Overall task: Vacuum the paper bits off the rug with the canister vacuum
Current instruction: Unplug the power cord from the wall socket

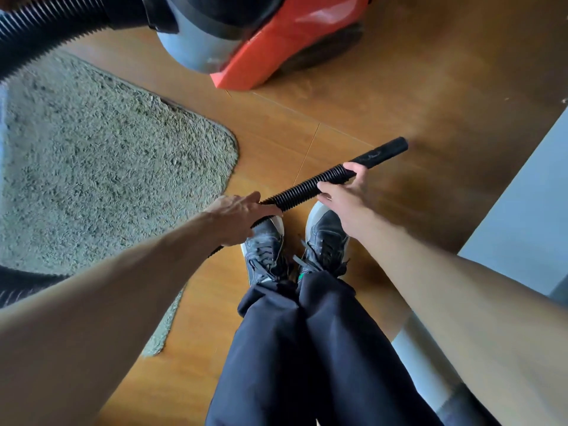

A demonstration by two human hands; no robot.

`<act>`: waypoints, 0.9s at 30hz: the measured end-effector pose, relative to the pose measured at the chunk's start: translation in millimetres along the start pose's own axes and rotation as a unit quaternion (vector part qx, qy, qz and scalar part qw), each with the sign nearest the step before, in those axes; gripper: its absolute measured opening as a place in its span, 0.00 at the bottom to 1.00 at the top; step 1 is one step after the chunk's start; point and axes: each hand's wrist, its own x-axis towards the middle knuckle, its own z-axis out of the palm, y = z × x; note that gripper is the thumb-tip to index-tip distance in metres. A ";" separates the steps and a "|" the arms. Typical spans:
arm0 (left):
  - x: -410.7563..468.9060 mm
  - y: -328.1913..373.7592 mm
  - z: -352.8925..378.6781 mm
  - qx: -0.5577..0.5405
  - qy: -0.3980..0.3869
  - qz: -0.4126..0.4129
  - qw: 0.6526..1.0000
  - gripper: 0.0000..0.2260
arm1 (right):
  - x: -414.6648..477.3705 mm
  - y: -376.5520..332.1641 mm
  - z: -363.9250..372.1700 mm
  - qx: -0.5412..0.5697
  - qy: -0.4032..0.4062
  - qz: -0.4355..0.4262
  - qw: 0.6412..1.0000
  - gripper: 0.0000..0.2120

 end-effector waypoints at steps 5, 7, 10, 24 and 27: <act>10.0 2.1 6.9 0.019 -0.016 -0.041 0.999 0.31 | 16.6 16.8 -5.4 -0.076 -0.001 0.006 0.997 0.26; 12.6 0.1 11.7 0.032 -0.005 -0.041 0.999 0.30 | 19.7 18.0 -5.9 -0.142 0.008 -0.005 0.990 0.25; 15.2 -3.9 17.7 0.063 0.018 -0.047 0.997 0.29 | 18.9 13.0 -6.0 -0.251 0.010 -0.035 0.967 0.27; -29.5 48.6 -97.6 -0.139 -0.033 -0.061 0.988 0.23 | -65.3 -101.2 -19.2 -0.606 -0.120 -0.161 0.769 0.31; -55.0 57.5 -149.4 -0.072 0.052 -0.126 0.988 0.30 | -100.2 -145.6 -21.2 -0.627 -0.099 -0.238 0.735 0.29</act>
